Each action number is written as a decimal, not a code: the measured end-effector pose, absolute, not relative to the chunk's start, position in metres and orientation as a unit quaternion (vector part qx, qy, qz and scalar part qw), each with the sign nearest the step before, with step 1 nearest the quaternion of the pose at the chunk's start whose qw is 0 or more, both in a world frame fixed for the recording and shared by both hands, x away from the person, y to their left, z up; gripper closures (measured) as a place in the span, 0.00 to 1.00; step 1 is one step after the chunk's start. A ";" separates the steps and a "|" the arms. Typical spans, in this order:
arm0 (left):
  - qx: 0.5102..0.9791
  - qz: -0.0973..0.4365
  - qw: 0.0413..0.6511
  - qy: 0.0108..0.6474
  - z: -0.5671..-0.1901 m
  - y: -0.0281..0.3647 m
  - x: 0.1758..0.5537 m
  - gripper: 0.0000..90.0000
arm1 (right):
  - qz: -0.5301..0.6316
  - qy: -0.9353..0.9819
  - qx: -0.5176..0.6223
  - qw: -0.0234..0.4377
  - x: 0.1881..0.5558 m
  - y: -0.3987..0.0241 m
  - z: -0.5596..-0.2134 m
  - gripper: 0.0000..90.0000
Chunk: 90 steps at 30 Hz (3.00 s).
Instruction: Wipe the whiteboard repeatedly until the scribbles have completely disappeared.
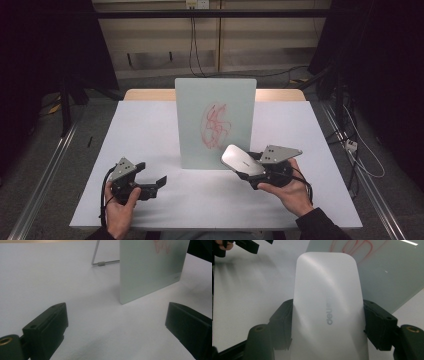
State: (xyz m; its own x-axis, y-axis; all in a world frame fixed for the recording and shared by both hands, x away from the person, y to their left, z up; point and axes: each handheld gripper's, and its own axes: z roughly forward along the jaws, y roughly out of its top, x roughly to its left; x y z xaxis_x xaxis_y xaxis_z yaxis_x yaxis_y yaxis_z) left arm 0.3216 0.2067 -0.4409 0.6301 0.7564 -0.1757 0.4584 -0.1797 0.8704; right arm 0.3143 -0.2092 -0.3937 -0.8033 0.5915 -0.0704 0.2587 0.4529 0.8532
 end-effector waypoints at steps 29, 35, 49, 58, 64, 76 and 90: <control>0.753 0.149 0.498 0.404 -0.441 0.207 0.321 0.05 | 0.464 0.808 0.215 0.293 0.319 -0.193 -0.375 0.35; 0.754 0.149 0.498 0.402 -0.441 0.207 0.322 0.05 | 0.456 0.803 0.205 0.323 0.322 -0.187 -0.371 0.35; 0.754 0.148 0.497 0.403 -0.441 0.207 0.322 0.05 | 0.428 0.793 0.187 0.390 0.336 -0.174 -0.361 0.35; 0.753 0.148 0.497 0.405 -0.442 0.207 0.322 0.05 | 0.431 0.789 0.189 0.395 0.345 -0.168 -0.354 0.35; 0.754 0.148 0.496 0.405 -0.441 0.207 0.322 0.05 | 0.435 0.785 0.190 0.398 0.351 -0.165 -0.345 0.35; 0.753 0.147 0.498 0.404 -0.441 0.207 0.322 0.05 | 0.436 0.774 0.190 0.418 0.367 -0.159 -0.329 0.35; 0.753 0.148 0.499 0.403 -0.441 0.208 0.322 0.05 | 0.428 0.773 0.194 0.425 0.376 -0.154 -0.331 0.35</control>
